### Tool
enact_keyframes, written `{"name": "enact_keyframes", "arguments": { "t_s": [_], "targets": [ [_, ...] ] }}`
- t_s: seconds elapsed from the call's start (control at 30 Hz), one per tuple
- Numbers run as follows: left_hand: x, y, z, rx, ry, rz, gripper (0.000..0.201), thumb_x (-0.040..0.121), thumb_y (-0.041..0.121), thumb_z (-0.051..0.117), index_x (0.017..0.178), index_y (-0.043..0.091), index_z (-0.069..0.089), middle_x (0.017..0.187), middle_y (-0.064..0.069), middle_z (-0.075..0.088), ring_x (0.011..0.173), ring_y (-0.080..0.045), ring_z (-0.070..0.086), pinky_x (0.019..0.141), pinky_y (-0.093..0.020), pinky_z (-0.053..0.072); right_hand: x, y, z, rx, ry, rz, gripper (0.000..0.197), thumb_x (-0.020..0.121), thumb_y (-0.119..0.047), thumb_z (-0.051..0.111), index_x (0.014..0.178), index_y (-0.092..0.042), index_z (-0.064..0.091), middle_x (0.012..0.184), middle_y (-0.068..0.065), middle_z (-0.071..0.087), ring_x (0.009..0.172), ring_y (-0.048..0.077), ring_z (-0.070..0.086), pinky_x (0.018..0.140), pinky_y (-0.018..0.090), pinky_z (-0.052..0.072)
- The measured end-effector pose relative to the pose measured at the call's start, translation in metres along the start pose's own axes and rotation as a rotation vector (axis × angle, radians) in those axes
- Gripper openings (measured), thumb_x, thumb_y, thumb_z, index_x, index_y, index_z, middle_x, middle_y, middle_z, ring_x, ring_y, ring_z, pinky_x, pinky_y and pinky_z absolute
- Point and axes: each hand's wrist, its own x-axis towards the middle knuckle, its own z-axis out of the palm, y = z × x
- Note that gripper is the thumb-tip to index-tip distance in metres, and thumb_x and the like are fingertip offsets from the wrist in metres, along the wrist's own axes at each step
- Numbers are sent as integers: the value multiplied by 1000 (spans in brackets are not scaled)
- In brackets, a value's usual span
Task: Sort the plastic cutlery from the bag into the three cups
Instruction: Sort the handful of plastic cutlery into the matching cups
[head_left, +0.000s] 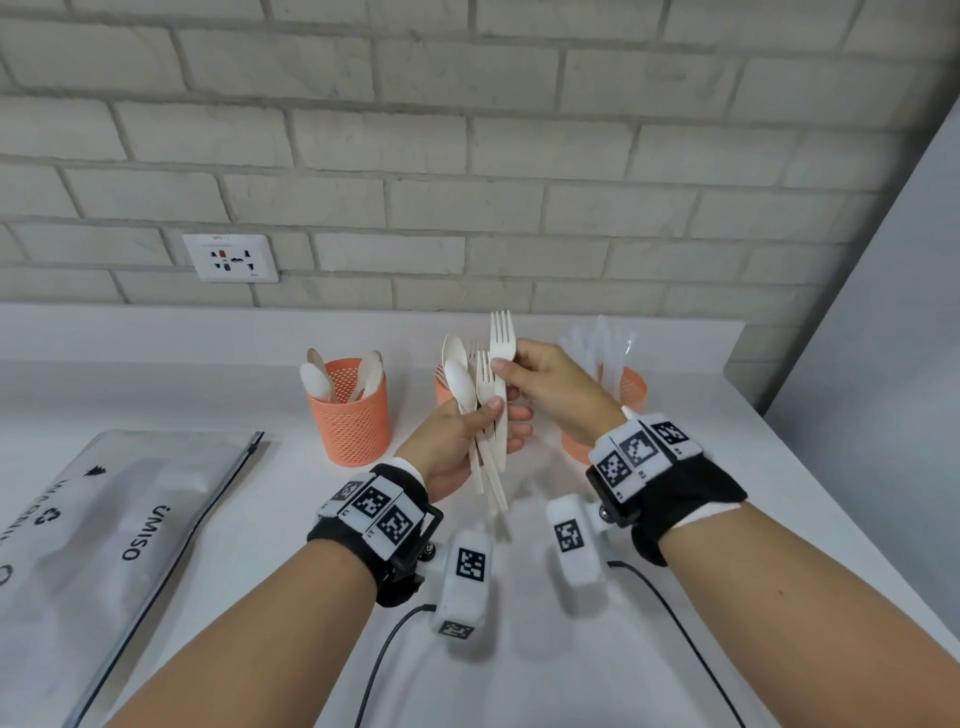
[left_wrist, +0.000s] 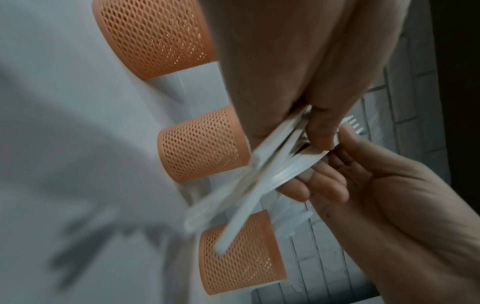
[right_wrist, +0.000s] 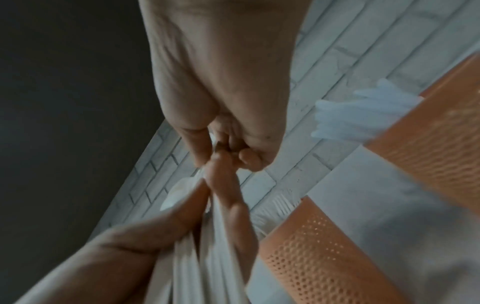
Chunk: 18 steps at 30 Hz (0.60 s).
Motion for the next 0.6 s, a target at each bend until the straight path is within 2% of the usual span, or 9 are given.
{"name": "enact_keyframes", "arguments": {
  "t_s": [0.1,0.17,0.27,0.3,0.37,0.43,0.5,0.53,0.6],
  "targets": [
    [-9,3,-9,16,-11,13,22,98,10,38,104,6,59,87,-3,73,82,-16,70,81,-31,56,2,-6,5,52,-65,45,15,96,-10,46,93,-9,60,67,-2,55,48,-2,48,48,11,39],
    [-14,8,-16,18,36,11,23,98,9,38,98,7,60,91,-5,71,82,-16,70,81,-32,54,10,-14,4,7,-49,59,17,96,-11,45,88,-14,60,67,0,53,50,3,47,46,15,37],
    [-19,16,-32,44,196,53,22,98,9,37,92,8,59,93,-6,62,82,-17,62,76,-30,52,24,-32,0,49,161,-28,22,96,-10,43,82,-19,57,67,1,52,50,8,44,44,19,35],
    [-20,18,-38,57,248,72,22,98,10,38,92,9,58,89,-4,60,79,-16,60,74,-30,52,28,-40,-1,81,261,-82,23,97,-9,42,82,-20,55,65,0,51,49,6,44,44,19,36],
    [-25,23,-50,74,307,97,20,99,13,39,92,10,58,75,-1,53,59,-10,54,58,-26,52,38,-47,-1,136,443,-171,22,97,-8,41,82,-20,52,65,-2,50,46,0,46,46,17,39],
    [-28,25,-60,75,308,105,19,99,17,38,94,11,56,60,2,45,41,-7,39,42,-20,40,48,-42,6,111,547,-211,14,96,-10,43,89,-16,54,70,-3,51,53,1,50,53,19,43],
    [-29,27,-67,70,289,109,19,100,19,38,93,11,53,50,5,36,38,-6,28,37,-17,28,55,-31,18,-19,566,-184,14,95,-11,46,102,-7,57,77,0,55,66,11,53,64,28,45],
    [-30,28,-70,64,277,108,19,100,18,38,92,10,52,47,7,32,37,-5,26,36,-17,26,58,-22,24,-81,556,-146,17,94,-11,47,105,-3,58,79,1,56,72,16,53,67,28,44],
    [-30,30,-73,49,259,102,17,99,13,39,88,10,51,46,8,28,36,-5,24,36,-16,24,61,-4,31,-219,501,-44,15,92,-10,49,97,-1,60,77,3,55,77,20,52,67,24,39]
  ]
}}
